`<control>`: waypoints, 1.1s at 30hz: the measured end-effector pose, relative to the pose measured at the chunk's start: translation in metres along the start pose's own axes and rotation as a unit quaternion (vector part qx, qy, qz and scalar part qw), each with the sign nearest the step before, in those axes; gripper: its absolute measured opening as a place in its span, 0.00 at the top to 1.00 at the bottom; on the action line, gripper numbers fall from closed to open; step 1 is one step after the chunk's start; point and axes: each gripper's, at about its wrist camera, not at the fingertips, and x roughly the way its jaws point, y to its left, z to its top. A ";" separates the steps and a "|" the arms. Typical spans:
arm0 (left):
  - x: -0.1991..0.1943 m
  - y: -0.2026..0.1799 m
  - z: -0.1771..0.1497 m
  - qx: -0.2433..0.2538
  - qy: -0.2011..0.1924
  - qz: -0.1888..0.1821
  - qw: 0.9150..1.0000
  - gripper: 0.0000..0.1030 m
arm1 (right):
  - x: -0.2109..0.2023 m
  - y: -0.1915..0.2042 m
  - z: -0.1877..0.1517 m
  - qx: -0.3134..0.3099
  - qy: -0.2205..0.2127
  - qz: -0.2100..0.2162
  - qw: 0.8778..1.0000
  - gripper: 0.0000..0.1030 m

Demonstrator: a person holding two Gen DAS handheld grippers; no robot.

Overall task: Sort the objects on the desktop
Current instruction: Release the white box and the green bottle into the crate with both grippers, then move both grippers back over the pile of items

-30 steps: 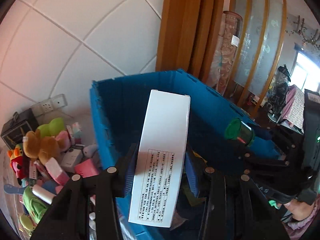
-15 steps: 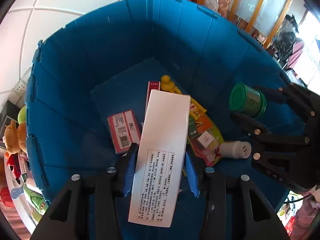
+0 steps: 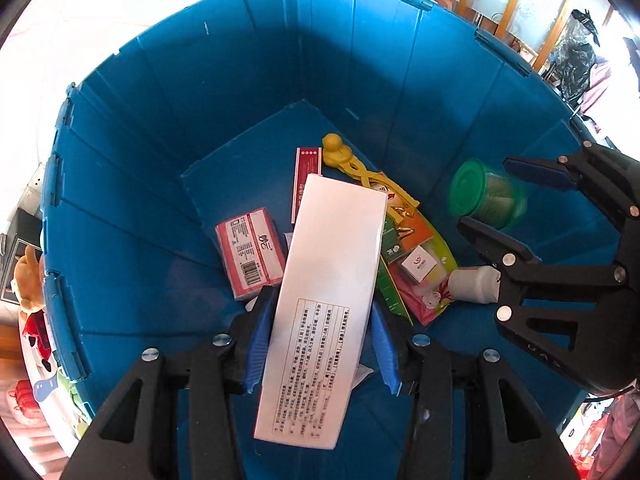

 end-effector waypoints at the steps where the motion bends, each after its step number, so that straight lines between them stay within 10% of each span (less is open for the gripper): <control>1: -0.002 0.000 0.000 -0.001 -0.003 0.000 1.000 0.49 | 0.000 0.000 0.000 0.002 -0.001 -0.001 1.000 0.44; 13: -0.038 0.006 -0.008 -0.008 -0.057 0.007 0.998 0.42 | -0.005 -0.008 0.001 0.026 -0.010 -0.002 1.000 0.00; 21: -0.098 0.026 -0.039 -0.022 -0.150 0.010 0.988 0.42 | -0.011 -0.009 -0.001 0.034 -0.028 0.007 0.999 0.00; 33: -0.150 0.123 -0.134 -0.115 -0.297 0.016 0.948 0.30 | -0.066 0.015 -0.008 0.088 -0.145 0.074 0.983 0.00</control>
